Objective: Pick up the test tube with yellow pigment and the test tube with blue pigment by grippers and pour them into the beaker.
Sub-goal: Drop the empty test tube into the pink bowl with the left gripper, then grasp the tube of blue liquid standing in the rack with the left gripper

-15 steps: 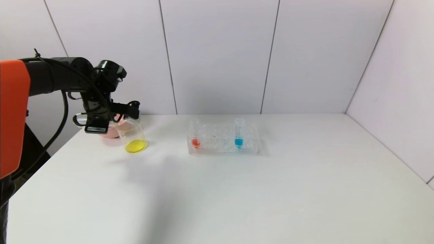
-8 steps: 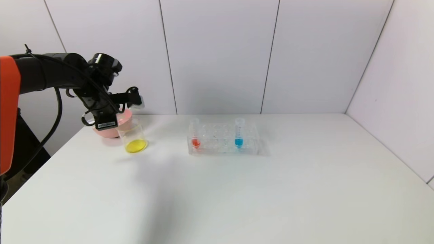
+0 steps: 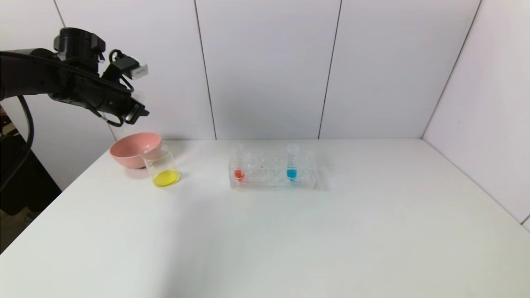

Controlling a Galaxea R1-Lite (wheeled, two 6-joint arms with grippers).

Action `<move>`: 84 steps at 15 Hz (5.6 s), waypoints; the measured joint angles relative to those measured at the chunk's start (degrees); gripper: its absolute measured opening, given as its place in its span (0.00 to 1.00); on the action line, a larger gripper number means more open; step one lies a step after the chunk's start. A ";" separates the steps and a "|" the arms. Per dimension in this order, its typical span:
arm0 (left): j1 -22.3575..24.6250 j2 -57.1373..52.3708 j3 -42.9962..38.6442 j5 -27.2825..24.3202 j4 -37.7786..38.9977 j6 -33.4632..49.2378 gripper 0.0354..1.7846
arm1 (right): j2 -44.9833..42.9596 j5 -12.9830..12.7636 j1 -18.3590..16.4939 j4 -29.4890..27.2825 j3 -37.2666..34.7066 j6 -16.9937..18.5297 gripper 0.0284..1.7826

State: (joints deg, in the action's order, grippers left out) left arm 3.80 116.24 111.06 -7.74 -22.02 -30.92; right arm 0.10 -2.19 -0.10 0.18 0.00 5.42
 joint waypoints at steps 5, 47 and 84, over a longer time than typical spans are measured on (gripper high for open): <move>1.97 -5.46 -14.40 0.69 22.65 16.46 0.27 | 0.00 0.00 0.00 -0.02 0.00 0.00 0.96; 3.79 -0.23 -43.64 9.30 72.78 30.40 1.00 | 0.00 0.00 0.00 -0.02 0.00 0.00 0.96; -44.73 -20.82 -72.08 29.45 78.08 39.51 1.00 | 0.00 0.00 0.02 -0.05 0.00 0.00 0.96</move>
State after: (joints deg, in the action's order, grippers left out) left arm -40.92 95.42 38.97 21.71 56.06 8.59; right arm 0.10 -2.19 -0.07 0.13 0.00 5.42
